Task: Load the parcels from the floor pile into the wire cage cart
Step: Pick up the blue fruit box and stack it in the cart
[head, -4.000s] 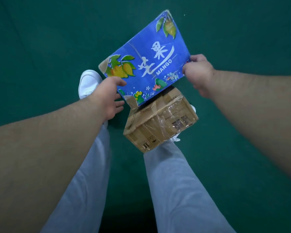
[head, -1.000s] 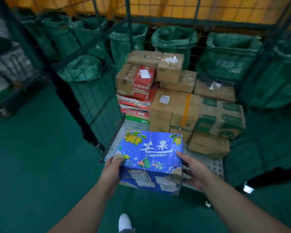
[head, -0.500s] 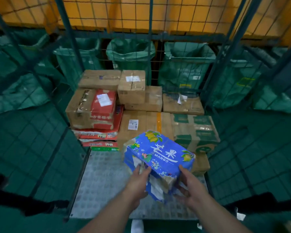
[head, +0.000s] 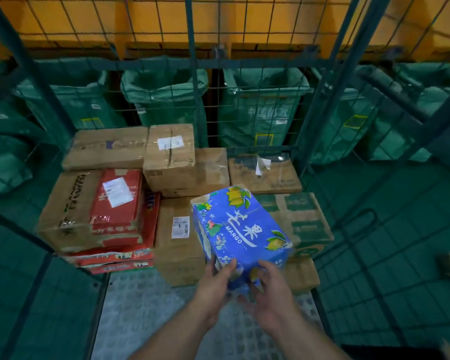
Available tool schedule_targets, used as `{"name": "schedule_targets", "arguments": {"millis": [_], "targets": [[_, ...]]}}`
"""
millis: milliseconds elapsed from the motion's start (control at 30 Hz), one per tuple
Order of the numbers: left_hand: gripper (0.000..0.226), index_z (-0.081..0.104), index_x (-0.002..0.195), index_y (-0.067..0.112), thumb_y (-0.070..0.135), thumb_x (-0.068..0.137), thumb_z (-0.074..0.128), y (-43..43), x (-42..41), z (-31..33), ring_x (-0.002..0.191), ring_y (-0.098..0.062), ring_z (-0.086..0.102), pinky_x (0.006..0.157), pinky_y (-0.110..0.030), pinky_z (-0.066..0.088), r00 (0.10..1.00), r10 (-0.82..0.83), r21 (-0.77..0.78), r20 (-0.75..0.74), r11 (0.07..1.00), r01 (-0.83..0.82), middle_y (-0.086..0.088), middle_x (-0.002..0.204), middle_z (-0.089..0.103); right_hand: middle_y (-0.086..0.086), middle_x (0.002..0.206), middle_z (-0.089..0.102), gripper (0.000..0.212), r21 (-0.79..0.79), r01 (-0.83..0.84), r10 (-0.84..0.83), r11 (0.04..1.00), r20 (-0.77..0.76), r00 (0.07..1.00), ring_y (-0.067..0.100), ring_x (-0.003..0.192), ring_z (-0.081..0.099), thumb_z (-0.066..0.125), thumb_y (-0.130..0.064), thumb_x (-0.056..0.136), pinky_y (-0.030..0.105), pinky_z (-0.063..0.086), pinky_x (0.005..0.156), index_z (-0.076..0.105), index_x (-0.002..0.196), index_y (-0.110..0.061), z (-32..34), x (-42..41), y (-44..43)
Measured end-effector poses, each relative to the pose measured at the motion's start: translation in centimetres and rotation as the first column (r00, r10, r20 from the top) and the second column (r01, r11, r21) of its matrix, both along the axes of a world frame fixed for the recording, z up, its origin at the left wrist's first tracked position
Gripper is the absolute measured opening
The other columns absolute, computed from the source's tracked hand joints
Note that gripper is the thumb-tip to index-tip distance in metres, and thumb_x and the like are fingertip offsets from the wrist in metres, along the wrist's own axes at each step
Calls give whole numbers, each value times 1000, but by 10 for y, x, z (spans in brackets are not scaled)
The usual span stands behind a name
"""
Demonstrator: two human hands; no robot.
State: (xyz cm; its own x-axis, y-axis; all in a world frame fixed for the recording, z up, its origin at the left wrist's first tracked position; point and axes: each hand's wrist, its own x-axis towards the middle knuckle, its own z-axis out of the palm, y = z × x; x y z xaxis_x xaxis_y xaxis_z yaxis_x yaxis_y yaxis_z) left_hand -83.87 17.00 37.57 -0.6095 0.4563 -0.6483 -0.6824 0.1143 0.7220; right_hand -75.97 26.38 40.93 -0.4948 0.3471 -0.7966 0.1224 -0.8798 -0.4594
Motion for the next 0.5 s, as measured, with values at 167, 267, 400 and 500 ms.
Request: {"name": "schedule_targets", "arguments": {"millis": [167,267,400,500], "targets": [[30,62,128,33,27,99,66,41,-35,-2,87,-4,74,65,-20,49,990,-18,-41,-140,999,12,9,107,77,-6,116,68,38,-19,64,-65,998,-50,997,16,109,58,66,-35,90,37,48,79,67,127,-23,-29,-28,29],[24,63,125,32,27,102,61,74,-58,1,78,0,73,55,-14,49,975,-32,-84,-221,996,14,6,104,77,-1,132,66,48,-80,83,-93,993,-132,987,18,116,56,65,-36,91,38,47,85,63,137,-22,-40,-54,53],[32,66,128,27,43,102,57,113,-96,-7,78,-1,71,61,-19,52,958,29,-144,-285,987,-73,9,102,77,-4,123,71,47,-112,81,-105,990,-219,970,15,106,57,65,-34,92,33,46,74,64,137,-21,-50,-103,91],[33,65,119,24,47,106,47,134,-121,-9,72,-11,69,62,-27,53,989,64,-106,-137,991,-78,7,95,77,2,129,71,56,13,34,-29,999,-270,962,22,113,61,73,-43,79,40,46,86,68,131,-25,-62,-138,108]]}}
